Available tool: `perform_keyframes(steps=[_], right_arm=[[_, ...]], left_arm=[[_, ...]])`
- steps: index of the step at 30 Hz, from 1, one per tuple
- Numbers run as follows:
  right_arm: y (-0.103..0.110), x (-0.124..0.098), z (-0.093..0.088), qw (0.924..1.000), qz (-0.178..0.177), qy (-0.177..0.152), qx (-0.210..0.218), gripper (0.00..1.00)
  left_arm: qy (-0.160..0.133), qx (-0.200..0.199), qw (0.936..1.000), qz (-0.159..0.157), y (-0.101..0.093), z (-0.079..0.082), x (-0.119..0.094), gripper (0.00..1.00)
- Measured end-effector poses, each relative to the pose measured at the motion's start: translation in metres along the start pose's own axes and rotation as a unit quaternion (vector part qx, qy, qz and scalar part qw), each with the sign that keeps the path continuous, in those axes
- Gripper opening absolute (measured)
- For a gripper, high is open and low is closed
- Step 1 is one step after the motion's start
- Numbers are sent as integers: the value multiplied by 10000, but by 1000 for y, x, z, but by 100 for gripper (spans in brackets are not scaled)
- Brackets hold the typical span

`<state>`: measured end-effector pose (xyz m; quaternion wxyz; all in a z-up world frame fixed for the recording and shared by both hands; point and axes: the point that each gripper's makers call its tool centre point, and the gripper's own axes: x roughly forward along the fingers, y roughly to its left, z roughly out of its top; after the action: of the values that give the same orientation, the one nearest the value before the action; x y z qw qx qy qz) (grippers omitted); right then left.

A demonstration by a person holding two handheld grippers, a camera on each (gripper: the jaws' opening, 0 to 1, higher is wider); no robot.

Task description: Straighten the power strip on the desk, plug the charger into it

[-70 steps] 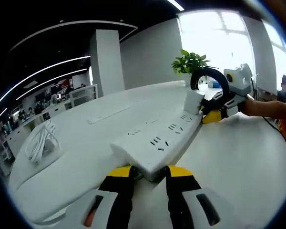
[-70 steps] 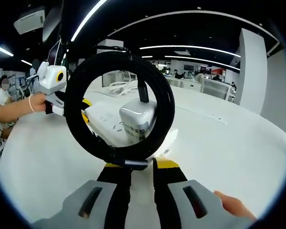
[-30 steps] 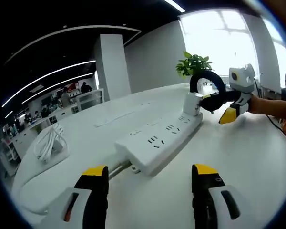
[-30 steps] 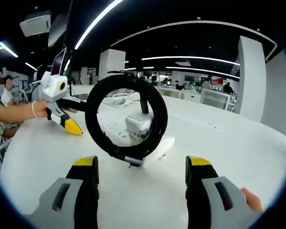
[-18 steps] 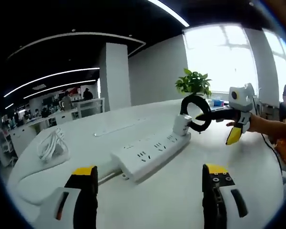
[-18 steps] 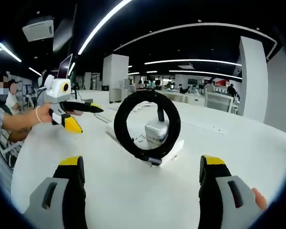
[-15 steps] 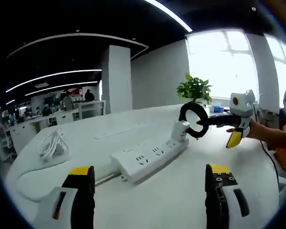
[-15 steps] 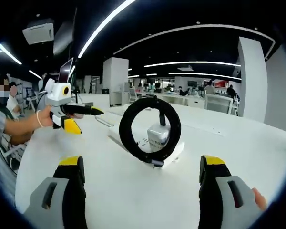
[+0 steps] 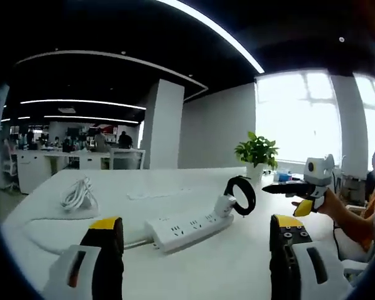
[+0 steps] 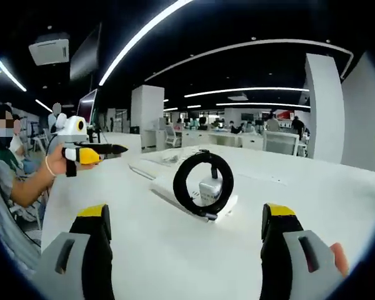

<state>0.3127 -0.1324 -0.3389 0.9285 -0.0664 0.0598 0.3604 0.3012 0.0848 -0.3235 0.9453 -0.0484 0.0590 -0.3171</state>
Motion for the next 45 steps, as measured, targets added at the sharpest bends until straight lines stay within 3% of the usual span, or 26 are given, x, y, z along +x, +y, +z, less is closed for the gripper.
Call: perform_keyframes(steps=[2,6,10,12,16,20,25,35,41,45], right_arm=[[-6,-6,9,9992,-321,-181,-164,99],[-3,-20,14,9982,-516,-149,-279,100],[-2,-34,18,9963,-760,-283,-272,99],[-5,-42,19,9936,-985,-480,-264,99],[-9,-51,11,9936,-1041,-401,-166,99],[-13,-62,10,9915,-1176,-549,-83,100],[-21,-75,2,9871,-1507,-473,-274,99],[-15,-90,-7,9864,-1531,-601,0,99],[-5,-87,-24,9882,-1449,-453,198,97],[2,-84,-33,9887,-1446,-334,218,96]], left_arm=[[-75,195,9997,109,-1,3,-5,99],[-7,253,9995,186,-4,1,-14,99],[-195,388,9987,275,-5,2,-23,99],[-239,435,9972,563,2,-2,-30,99],[-263,380,9964,705,8,-6,-38,98],[-439,330,9946,886,12,-3,-48,98],[-409,443,9922,1088,17,-11,-58,98],[-281,290,9928,1128,11,-29,-74,97],[-374,69,9919,1212,9,-36,-82,96],[-268,111,9902,1363,11,-42,-86,96]])
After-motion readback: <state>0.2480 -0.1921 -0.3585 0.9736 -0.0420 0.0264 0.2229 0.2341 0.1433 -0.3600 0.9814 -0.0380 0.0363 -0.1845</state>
